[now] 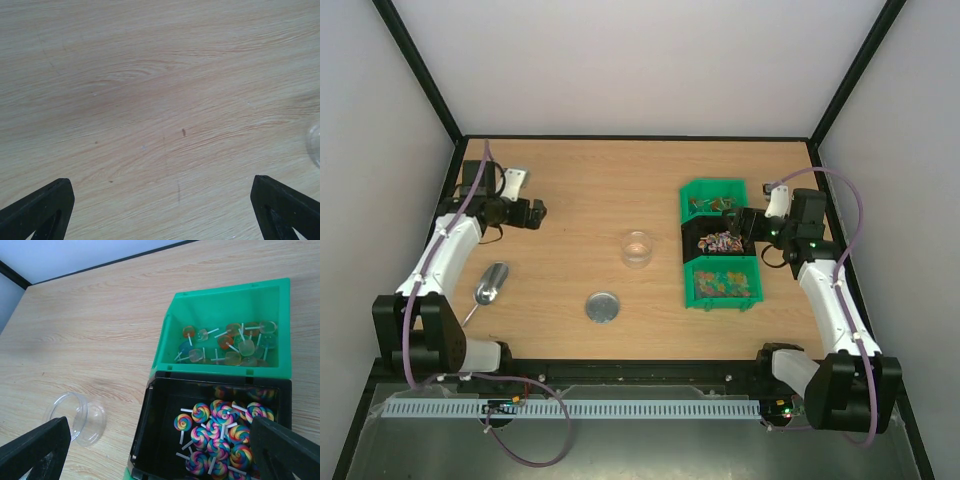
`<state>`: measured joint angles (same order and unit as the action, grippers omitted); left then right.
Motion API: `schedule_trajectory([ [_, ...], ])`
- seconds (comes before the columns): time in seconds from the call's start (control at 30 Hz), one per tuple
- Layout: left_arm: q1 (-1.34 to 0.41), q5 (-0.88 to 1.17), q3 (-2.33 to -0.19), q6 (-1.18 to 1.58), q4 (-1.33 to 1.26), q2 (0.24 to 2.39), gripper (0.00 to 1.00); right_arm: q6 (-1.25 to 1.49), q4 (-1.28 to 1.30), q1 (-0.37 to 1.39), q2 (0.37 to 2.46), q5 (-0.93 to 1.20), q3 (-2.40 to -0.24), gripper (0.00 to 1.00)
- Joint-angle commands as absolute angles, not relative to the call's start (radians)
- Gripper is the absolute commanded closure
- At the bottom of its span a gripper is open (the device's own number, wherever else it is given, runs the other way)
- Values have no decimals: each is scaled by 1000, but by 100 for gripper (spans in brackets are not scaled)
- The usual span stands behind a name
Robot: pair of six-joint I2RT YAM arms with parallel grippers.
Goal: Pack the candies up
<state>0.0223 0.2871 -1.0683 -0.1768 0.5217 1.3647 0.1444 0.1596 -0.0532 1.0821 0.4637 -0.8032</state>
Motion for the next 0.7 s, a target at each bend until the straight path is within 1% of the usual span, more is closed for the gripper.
schedule_trajectory([
  [0.0,86,316,-1121,-270,602,1350,0,100,168,-57,1052,521,-806,2],
  [0.1,145,336,-1133,-349,685,1332,1,83,169,-56,1051,574,-811,2],
  [0.3,282,396,-1055,-518,805,1228,0,72,163,-56,1076,697,-805,1],
  [0.67,702,513,-924,-949,1028,1110,0,65,169,-52,1121,799,-816,1],
])
